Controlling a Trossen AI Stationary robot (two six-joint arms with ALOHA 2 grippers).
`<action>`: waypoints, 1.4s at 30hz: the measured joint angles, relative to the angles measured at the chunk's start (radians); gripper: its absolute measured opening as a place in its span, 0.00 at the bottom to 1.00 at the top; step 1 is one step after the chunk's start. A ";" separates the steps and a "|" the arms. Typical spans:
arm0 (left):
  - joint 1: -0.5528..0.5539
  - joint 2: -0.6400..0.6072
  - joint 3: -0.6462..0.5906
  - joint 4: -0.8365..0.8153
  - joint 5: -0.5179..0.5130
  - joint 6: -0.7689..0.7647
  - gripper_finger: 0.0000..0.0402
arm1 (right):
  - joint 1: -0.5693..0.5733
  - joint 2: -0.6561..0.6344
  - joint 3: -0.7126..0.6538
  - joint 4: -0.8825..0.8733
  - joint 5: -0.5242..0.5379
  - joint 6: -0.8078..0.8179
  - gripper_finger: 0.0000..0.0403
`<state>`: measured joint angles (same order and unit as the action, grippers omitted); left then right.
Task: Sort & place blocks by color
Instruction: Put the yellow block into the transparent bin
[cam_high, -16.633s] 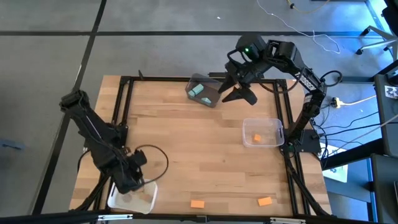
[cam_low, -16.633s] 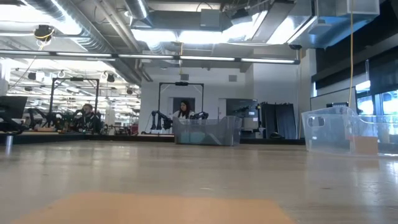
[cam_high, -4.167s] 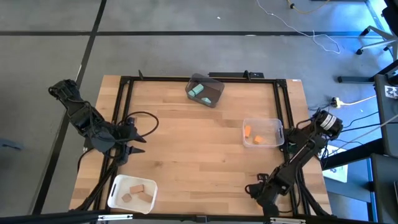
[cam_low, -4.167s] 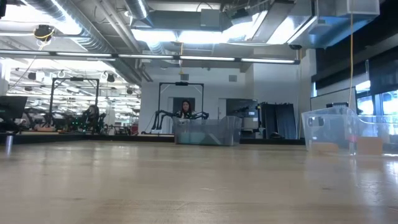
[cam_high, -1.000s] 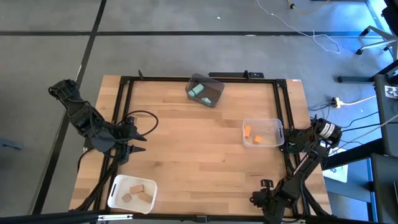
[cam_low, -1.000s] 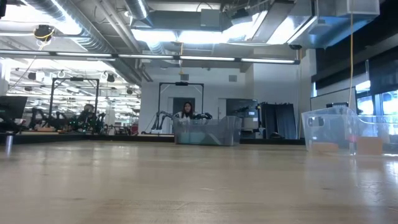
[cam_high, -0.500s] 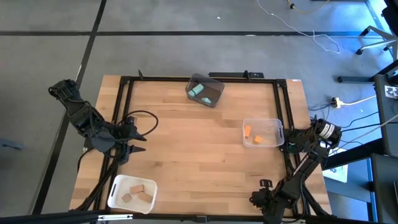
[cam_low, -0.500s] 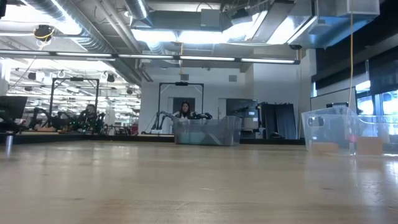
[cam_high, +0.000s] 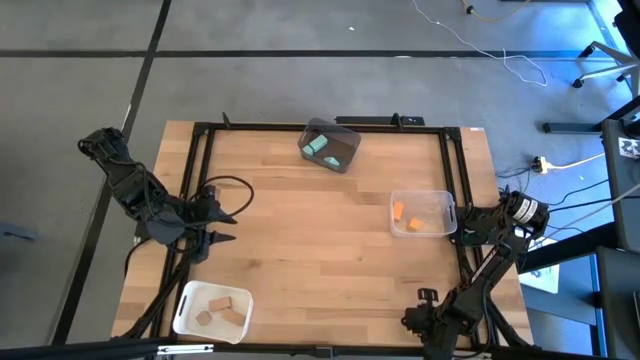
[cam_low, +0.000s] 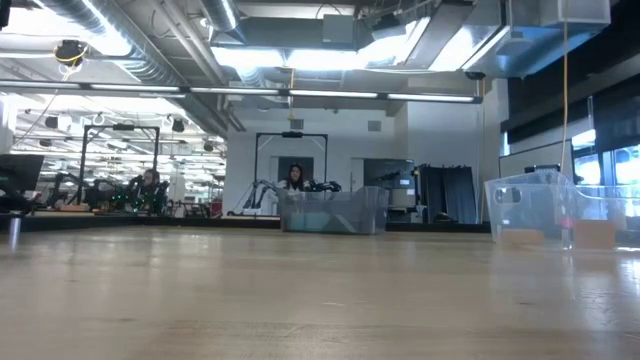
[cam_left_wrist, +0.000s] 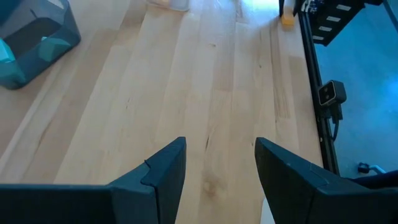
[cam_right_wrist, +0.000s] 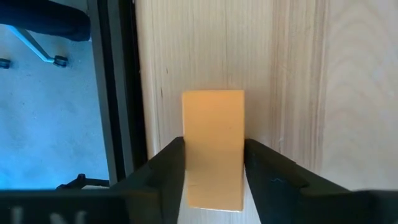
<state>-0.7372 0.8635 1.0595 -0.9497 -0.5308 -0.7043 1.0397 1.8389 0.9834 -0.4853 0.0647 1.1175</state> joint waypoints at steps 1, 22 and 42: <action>0.000 0.000 0.000 0.000 0.000 0.000 0.46 | 0.000 0.000 0.001 0.001 0.000 0.002 0.36; 0.000 0.000 0.000 -0.003 0.000 0.001 0.46 | -0.103 -0.014 0.151 -0.424 0.117 0.042 0.31; 0.000 0.000 0.000 -0.008 0.001 0.001 0.46 | -0.317 -0.243 0.207 -0.765 0.157 0.004 0.31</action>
<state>-0.7376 0.8639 1.0596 -0.9575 -0.5297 -0.7029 0.7227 1.5955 1.1900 -1.2506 0.2218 1.1213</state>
